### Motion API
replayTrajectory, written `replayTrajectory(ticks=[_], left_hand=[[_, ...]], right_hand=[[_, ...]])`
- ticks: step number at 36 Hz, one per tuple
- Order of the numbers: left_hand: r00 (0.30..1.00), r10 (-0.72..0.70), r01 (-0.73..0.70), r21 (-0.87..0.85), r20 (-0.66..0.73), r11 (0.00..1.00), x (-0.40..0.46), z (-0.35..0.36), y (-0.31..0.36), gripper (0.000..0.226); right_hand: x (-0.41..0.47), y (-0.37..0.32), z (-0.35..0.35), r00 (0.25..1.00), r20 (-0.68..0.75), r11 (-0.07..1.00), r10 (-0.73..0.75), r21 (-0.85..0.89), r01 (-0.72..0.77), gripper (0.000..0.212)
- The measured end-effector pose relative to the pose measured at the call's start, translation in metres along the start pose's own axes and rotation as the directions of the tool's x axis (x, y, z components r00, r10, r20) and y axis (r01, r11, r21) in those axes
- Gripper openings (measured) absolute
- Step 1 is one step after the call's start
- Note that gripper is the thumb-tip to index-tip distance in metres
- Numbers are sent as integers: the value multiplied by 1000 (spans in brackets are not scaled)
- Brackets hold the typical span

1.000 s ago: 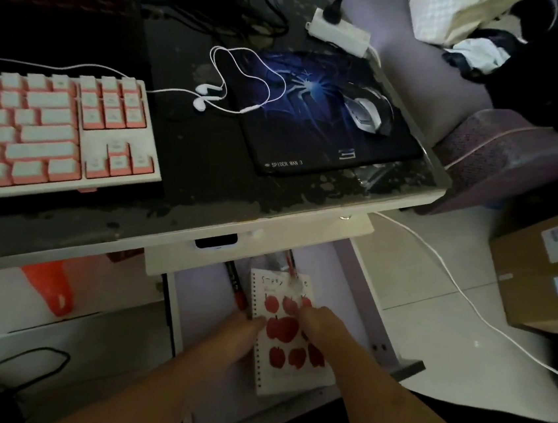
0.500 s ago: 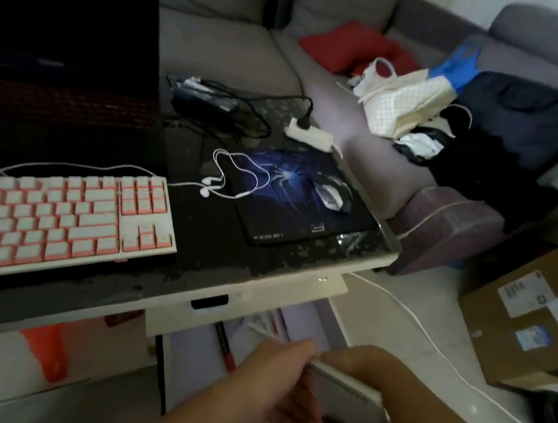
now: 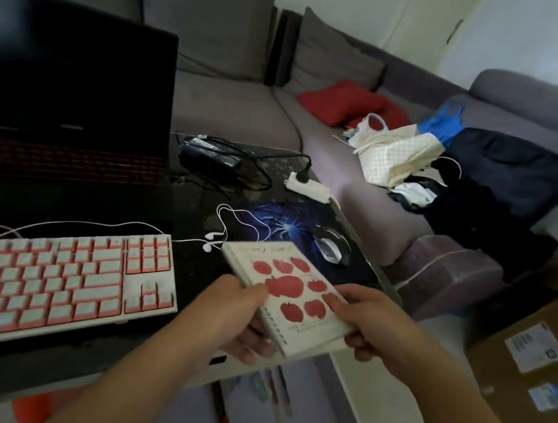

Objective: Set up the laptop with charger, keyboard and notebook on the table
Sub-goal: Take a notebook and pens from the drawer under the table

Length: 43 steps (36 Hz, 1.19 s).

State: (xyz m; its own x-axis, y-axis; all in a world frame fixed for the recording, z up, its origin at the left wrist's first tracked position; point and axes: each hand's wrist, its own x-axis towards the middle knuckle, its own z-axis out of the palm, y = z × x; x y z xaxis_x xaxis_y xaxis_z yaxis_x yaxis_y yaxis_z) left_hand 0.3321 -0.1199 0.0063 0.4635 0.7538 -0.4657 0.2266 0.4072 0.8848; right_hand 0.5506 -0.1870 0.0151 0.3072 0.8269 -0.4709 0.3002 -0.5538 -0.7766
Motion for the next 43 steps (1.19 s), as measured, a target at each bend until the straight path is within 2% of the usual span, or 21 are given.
replayTrajectory(ticks=[2, 4, 10, 14, 17, 20, 23, 24, 26, 28, 29, 30, 31, 32, 33, 34, 35, 36, 39, 41, 43], left_hand=[[998, -61, 60, 48, 32, 997, 13, -11, -8, 32], [993, -100, 95, 85, 54, 992, 23, -17, -12, 30], [982, -141, 137, 39, 126, 990, 33, -14, -14, 31], [975, -170, 167, 33, 146, 985, 40, -15, -14, 29], [994, -104, 105, 10, -43, 994, 54, -20, -17, 28], [969, 35, -20, 64, -246, 998, 67, -24, -26, 27], [925, 175, -119, 179, -337, 977, 66, -21, -30, 11], [909, 207, -133, 220, -361, 967, 62, -19, -30, 15], [871, 285, -148, 340, -399, 929, 51, -13, -30, 23], [858, 357, -213, 377, -369, 902, 38, -6, -27, 10], [893, 346, -234, 358, -289, 904, 32, -2, -26, 4], [946, 289, -225, 343, -146, 912, 27, 4, -27, 11], [981, 186, -193, 360, 56, 913, 24, 11, -28, 16], [965, 41, -148, 409, 258, 900, 22, 17, -32, 18], [905, -122, -98, 480, 407, 872, 22, 23, -39, 20], [826, -267, -56, 544, 497, 838, 24, 31, -50, 21], [773, -360, -16, 584, 523, 812, 29, 40, -66, 22], [771, -395, 9, 610, 500, 792, 36, 49, -86, 23], [924, -279, 57, 625, 263, 778, 61, 63, -162, 22], [967, -219, 125, 511, 128, 851, 74, 62, -203, 14], [958, -285, 265, 277, 36, 924, 85, 58, -228, 17]], right_hand=[[19, -16, -4, 998, -54, 999, 17, -37, -19, 17], [28, -9, 3, 1000, -13, 994, 15, -105, -16, 18], [34, -26, -11, 991, -45, 954, 124, -268, -131, 17], [37, -26, -12, 982, -21, 947, 189, -261, -188, 17], [55, -15, 3, 992, -85, 984, 91, -146, -102, 17], [68, -2, 20, 980, -194, 999, -38, -25, 34, 13], [69, 5, 31, 943, -305, 986, -130, -141, 91, 12], [67, 6, 33, 925, -347, 978, -152, -185, 91, 14], [59, 8, 35, 869, -454, 953, -197, -295, 62, 18], [52, 11, 33, 801, -551, 922, -236, -386, 6, 17], [49, 11, 32, 775, -591, 919, -225, -394, -33, 14], [48, 14, 31, 775, -605, 910, -183, -402, -100, 11], [45, 18, 31, 819, -560, 880, -122, -442, -172, 13], [45, 22, 34, 893, -449, 838, -25, -497, -227, 19], [45, 30, 39, 943, -316, 787, 102, -554, -271, 27], [46, 43, 48, 948, -201, 765, 245, -561, -317, 35], [49, 57, 56, 928, -108, 756, 355, -552, -353, 39], [53, 74, 65, 904, -53, 740, 425, -555, -380, 38], [75, 126, 90, 916, -38, 697, 398, -638, -329, 23], [95, 159, 107, 931, -134, 702, 340, -623, -345, 31], [110, 181, 121, 921, -216, 718, 324, -577, -388, 43]])
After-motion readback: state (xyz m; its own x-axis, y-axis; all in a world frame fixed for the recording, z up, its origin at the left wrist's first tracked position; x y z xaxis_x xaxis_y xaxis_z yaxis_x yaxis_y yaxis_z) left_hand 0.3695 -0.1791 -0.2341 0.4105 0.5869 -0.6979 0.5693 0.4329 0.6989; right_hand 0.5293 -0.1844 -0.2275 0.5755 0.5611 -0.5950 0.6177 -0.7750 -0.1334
